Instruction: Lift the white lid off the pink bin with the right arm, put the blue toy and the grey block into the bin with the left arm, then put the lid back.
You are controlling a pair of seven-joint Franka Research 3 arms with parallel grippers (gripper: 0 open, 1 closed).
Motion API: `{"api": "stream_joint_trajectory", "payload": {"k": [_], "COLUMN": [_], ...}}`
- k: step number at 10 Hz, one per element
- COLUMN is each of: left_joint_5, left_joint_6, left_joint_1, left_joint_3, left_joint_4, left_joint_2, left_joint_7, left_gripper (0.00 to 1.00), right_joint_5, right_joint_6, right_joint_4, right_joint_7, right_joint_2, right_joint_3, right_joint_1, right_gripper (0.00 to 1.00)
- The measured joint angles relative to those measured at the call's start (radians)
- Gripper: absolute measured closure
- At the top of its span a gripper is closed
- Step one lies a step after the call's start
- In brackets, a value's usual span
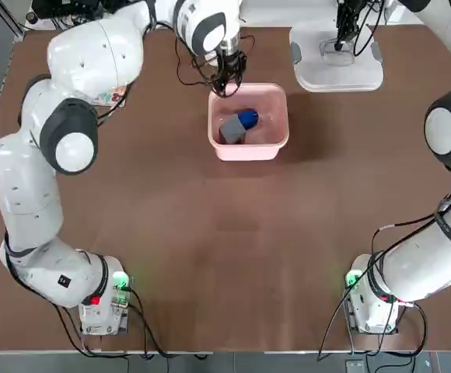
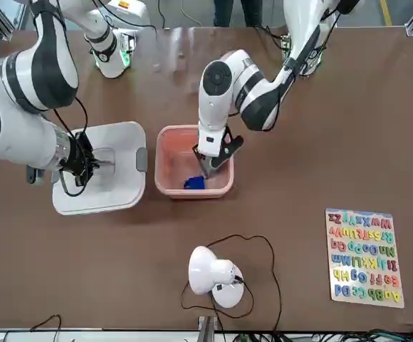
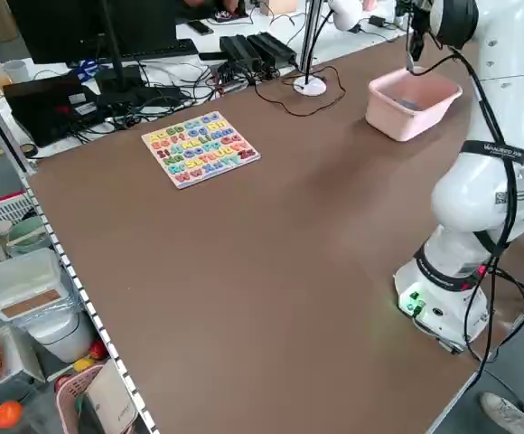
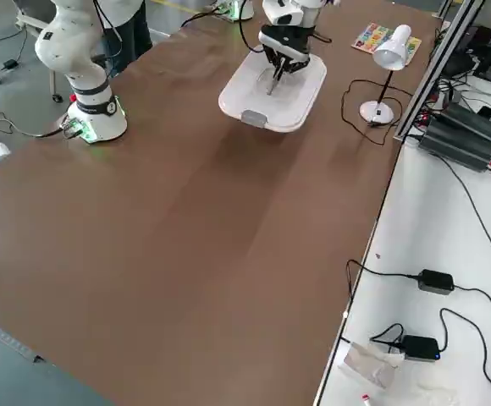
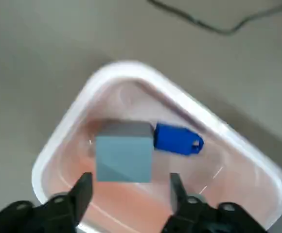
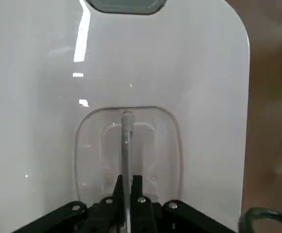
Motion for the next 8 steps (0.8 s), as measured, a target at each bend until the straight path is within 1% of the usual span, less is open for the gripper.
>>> {"api": "stream_joint_trajectory", "payload": {"k": [1, 2, 4, 6, 7, 8], "left_joint_5": [0.001, 0.001, -0.046, -0.135, -0.166, -0.191], "left_joint_6": [-0.042, -0.091, -0.201, -0.304, -0.347, -0.374], "left_joint_1": [0.063, 0.147, 0.313, 0.465, 0.512, 0.506], "left_joint_3": [0.004, 0.003, -0.002, -0.002, 0.014, 0.073], "left_joint_4": [0.008, 0.012, 0.015, 0.016, 0.011, -0.005], "left_joint_2": [-0.037, -0.087, -0.187, -0.275, -0.306, -0.332], "left_joint_7": [0.01, 0.055, 0.257, 0.523, 0.659, 0.775], "left_gripper": [0.07, 0.0, 0.0, 0.0, 0.0, 0.0], "right_joint_5": [0.0, 0.001, 0.002, 0.003, 0.004, 0.008], "right_joint_6": [0.002, 0.004, 0.031, 0.078, 0.094, 0.117], "right_joint_4": [0.0, 0.0, -0.002, -0.006, -0.007, -0.007], "right_joint_7": [0.007, 0.027, 0.088, 0.173, 0.198, 0.228], "right_joint_2": [0.0, 0.001, 0.01, 0.037, 0.056, 0.073], "right_joint_3": [0.004, 0.009, 0.016, 0.019, 0.021, 0.021], "right_joint_1": [0.004, 0.014, 0.07, 0.146, 0.18, 0.21], "right_gripper": [0.93, 0.93, 0.93, 0.93, 0.93, 0.93]}}
